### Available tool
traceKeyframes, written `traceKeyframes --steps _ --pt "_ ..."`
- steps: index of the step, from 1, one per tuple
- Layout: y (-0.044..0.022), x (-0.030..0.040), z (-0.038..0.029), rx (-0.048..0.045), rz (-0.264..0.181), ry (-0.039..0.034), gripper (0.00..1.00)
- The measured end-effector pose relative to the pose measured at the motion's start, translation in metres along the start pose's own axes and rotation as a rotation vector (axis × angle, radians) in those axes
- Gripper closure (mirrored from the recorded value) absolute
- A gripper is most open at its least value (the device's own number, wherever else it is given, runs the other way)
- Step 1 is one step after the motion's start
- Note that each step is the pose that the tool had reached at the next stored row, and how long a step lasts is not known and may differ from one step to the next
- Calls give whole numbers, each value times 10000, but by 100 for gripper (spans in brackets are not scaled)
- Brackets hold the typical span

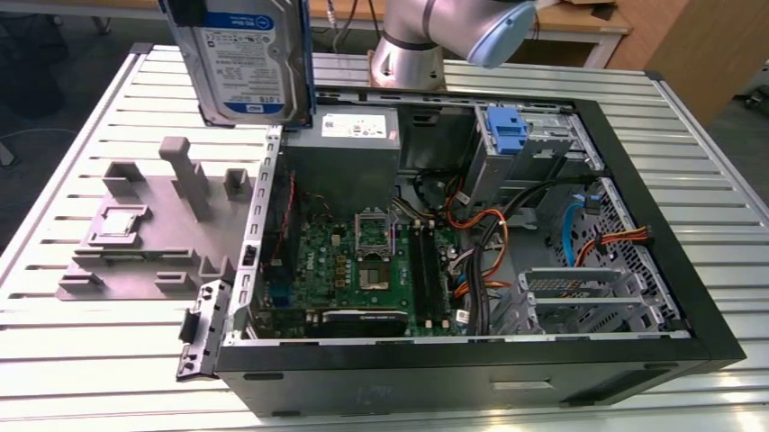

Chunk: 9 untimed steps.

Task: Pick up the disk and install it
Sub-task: 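Pick up the disk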

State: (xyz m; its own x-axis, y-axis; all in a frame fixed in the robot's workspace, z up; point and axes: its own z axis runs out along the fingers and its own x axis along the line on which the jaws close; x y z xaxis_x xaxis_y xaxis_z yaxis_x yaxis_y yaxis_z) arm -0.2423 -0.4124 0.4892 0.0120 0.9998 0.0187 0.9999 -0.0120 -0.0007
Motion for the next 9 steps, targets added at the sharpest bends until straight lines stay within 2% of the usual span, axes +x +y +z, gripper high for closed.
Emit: traceKeyframes --steps 9 --pt "303 4 1 0 13 0 63"
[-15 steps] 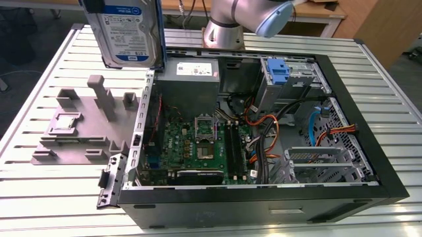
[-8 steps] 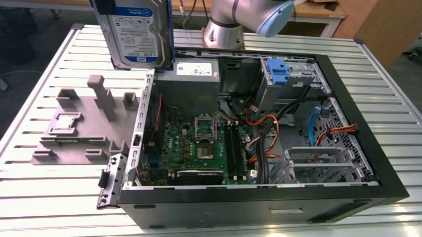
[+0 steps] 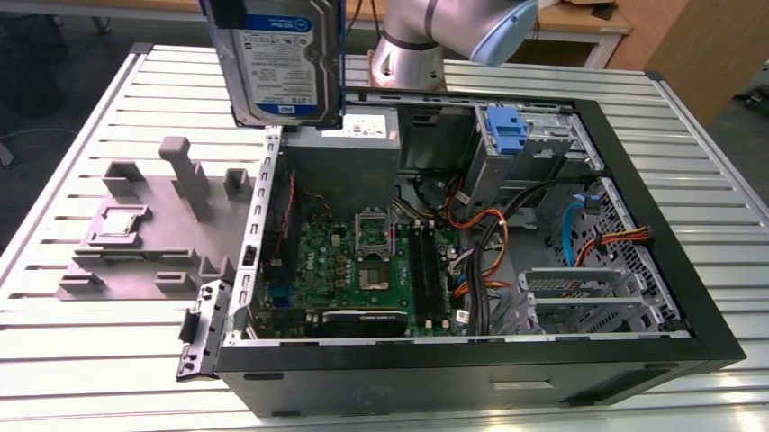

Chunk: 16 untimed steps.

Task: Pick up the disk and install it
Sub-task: 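Pick up the disk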

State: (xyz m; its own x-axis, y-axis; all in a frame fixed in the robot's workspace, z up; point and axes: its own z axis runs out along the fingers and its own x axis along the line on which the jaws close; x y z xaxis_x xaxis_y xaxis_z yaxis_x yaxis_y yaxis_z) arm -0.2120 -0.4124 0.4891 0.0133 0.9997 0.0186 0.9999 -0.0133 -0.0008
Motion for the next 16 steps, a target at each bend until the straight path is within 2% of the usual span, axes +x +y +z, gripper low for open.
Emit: traceKeyframes --steps 3,11,16 --pt "86 -1 1 0 2 -1 63" --pt "129 -62 8 -3 97 -5 63" --pt "215 -62 27 -5 197 -4 63"
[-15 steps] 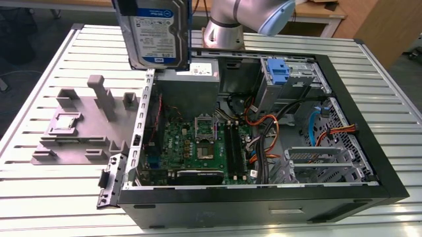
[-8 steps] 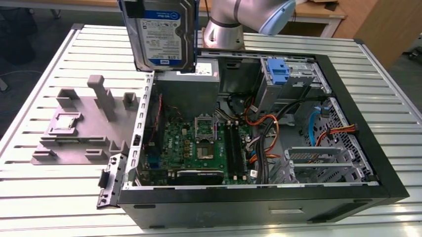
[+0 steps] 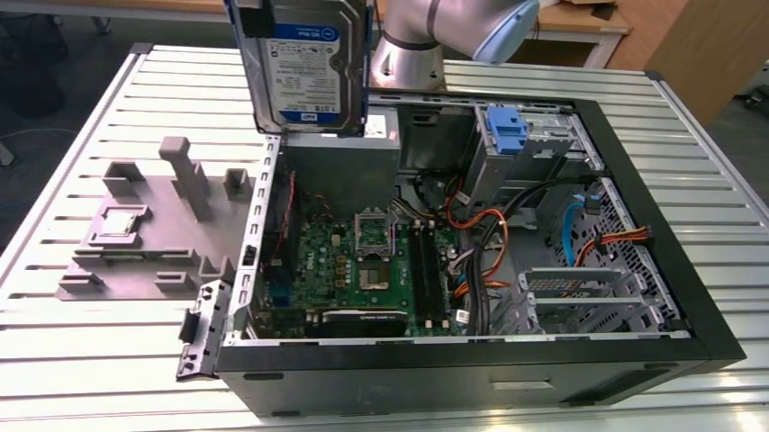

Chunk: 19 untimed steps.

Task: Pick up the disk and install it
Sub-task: 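Pick up the disk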

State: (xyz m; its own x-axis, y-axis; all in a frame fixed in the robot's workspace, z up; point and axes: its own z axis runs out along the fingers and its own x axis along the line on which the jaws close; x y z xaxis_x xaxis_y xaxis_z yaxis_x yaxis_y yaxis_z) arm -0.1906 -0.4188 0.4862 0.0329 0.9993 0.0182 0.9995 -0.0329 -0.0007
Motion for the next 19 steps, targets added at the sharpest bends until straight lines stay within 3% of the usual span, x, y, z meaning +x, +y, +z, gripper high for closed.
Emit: traceKeyframes --steps 11,19 --pt "305 10 6 -1 75 -8 63" --pt "396 12 6 -6 336 -8 63"
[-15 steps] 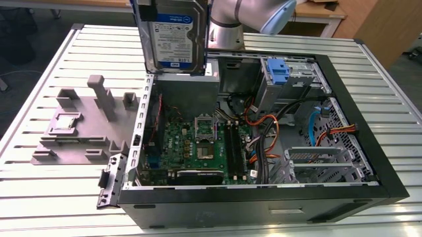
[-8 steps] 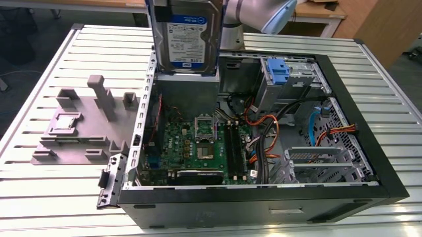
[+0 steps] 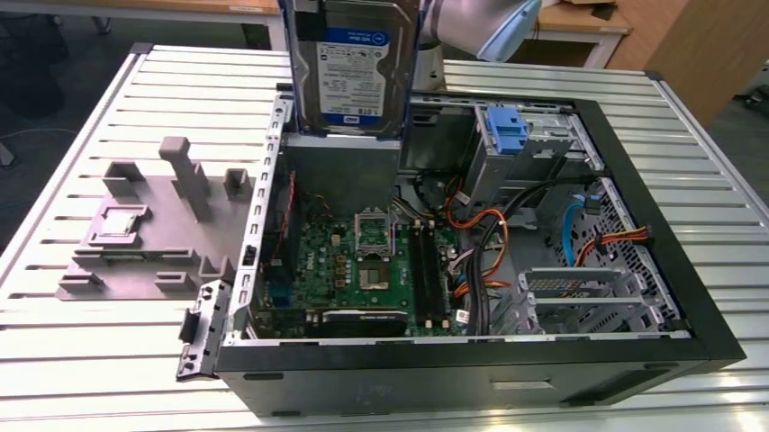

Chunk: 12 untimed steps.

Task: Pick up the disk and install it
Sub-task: 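Pick up the disk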

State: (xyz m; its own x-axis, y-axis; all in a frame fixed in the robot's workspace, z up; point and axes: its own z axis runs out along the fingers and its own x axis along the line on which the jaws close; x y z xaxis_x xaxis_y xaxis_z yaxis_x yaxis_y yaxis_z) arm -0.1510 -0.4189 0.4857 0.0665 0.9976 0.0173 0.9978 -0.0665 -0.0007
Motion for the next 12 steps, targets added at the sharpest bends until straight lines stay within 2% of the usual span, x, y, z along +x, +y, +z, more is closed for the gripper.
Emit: traceKeyframes --steps 4,9,12 --pt "16 2 3 -4 251 1 63" --pt "72 5 10 -4 240 0 63" --pt "114 8 19 -2 75 1 63"
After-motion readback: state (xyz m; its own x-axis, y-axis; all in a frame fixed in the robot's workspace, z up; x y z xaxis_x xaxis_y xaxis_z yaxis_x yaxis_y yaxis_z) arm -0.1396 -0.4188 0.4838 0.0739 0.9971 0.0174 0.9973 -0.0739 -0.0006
